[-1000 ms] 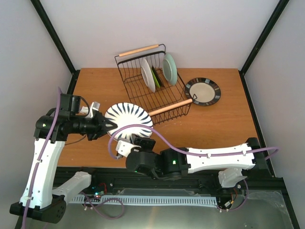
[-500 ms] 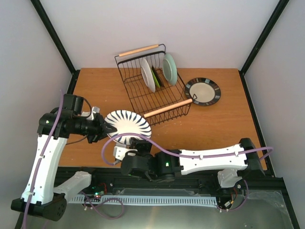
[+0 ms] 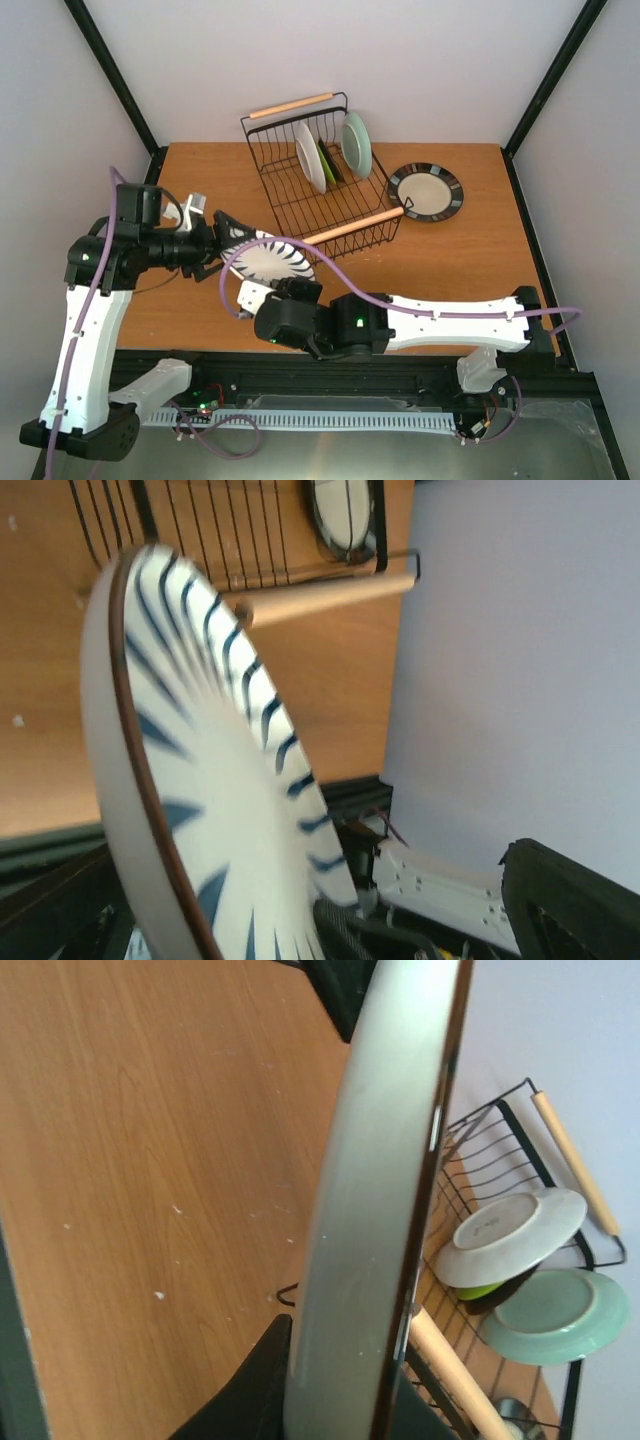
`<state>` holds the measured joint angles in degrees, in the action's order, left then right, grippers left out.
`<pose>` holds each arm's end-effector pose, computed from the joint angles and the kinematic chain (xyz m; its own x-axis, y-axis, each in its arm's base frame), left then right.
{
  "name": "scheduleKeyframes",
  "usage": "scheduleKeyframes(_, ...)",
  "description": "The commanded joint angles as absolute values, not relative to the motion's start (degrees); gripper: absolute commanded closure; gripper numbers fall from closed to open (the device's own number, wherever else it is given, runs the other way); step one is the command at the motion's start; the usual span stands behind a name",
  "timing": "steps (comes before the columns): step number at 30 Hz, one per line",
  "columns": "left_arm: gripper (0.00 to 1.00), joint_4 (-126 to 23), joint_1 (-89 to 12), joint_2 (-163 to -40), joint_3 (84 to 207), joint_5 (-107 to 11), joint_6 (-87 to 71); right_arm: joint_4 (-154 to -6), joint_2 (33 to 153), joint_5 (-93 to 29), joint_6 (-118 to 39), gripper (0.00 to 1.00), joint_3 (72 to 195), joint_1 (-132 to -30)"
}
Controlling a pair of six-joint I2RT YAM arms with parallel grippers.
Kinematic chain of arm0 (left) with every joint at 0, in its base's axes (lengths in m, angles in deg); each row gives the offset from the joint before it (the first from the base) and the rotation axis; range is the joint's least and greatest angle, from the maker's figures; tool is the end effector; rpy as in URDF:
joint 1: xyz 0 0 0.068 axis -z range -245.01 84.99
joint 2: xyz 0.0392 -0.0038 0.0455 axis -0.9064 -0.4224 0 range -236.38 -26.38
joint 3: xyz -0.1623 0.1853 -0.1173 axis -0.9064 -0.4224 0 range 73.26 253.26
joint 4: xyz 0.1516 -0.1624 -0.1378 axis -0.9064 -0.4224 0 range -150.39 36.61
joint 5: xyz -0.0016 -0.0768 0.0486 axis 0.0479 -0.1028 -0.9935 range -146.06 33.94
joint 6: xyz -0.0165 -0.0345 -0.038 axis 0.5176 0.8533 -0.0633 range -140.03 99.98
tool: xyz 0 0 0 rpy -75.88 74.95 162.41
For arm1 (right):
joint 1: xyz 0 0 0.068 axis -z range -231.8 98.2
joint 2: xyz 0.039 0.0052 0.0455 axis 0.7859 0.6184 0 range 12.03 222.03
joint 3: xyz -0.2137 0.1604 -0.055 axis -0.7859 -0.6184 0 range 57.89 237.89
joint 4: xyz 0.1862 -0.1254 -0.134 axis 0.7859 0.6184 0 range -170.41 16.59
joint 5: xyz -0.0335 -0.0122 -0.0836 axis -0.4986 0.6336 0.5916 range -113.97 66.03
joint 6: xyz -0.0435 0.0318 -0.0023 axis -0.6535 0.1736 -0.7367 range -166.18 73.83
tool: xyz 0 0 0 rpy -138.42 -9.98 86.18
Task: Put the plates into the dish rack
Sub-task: Insert the plate into the dish rack.
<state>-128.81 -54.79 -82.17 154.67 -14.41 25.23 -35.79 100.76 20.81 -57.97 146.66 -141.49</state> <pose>0.1251 -0.0466 0.4150 -0.9231 -0.3728 -0.0939 -0.1433 0.5603 -0.8158 0.0269 0.3297 0.3680 0.1408 -0.7904 -0.5962 -0.6929 0.3515 -0.6296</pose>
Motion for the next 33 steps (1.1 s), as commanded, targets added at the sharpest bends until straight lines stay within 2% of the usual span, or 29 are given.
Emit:
scheduleKeyframes(1,0.00,-123.1,-54.7,-86.9,163.7,-21.9,21.0,-35.3,98.7,16.6,-52.1,0.97,154.4,-137.5)
scheduleKeyframes(5,0.00,-126.5,-56.6,-94.7,178.0,-33.6,16.5,-34.0,101.3,10.3,-50.1,0.97,160.6,-130.4)
scheduleKeyframes(8,0.00,-126.0,-60.4,-96.7,181.3,-39.2,14.0,-30.7,107.6,5.5,-49.2,0.97,170.5,-124.2)
scheduleKeyframes(13,0.00,-116.7,-66.6,-91.8,167.8,-40.6,12.8,-19.6,125.4,-4.1,-46.6,0.97,199.5,-114.4)
scheduleKeyframes(15,0.00,-112.4,-67.5,-88.9,160.7,-37.9,13.7,-19.6,130.2,-7.7,-44.7,0.97,206.7,-110.8)
scheduleKeyframes(17,0.00,-109.3,-67.9,-86.2,154.3,-35.0,14.3,-20.8,132.3,-9.3,-42.1,0.97,207.9,-107.4)
scheduleKeyframes(21,0.00,-107.1,-68.0,-85.3,149.5,-31.8,13.8,-25.5,132.5,-12.7,-38.1,0.97,203.6,-101.8)
scheduleKeyframes(30,0.00,-101.5,-68.5,-90.5,147.5,-31.5,12.3,-43.9,131.1,-17.0,-43.7,0.97,192.8,-97.2)
scheduleKeyframes(33,0.00,-98.4,-68.6,-91.7,145.8,-31.2,13.3,-48.3,133.8,-20.3,-41.8,0.97,193.3,-94.4)
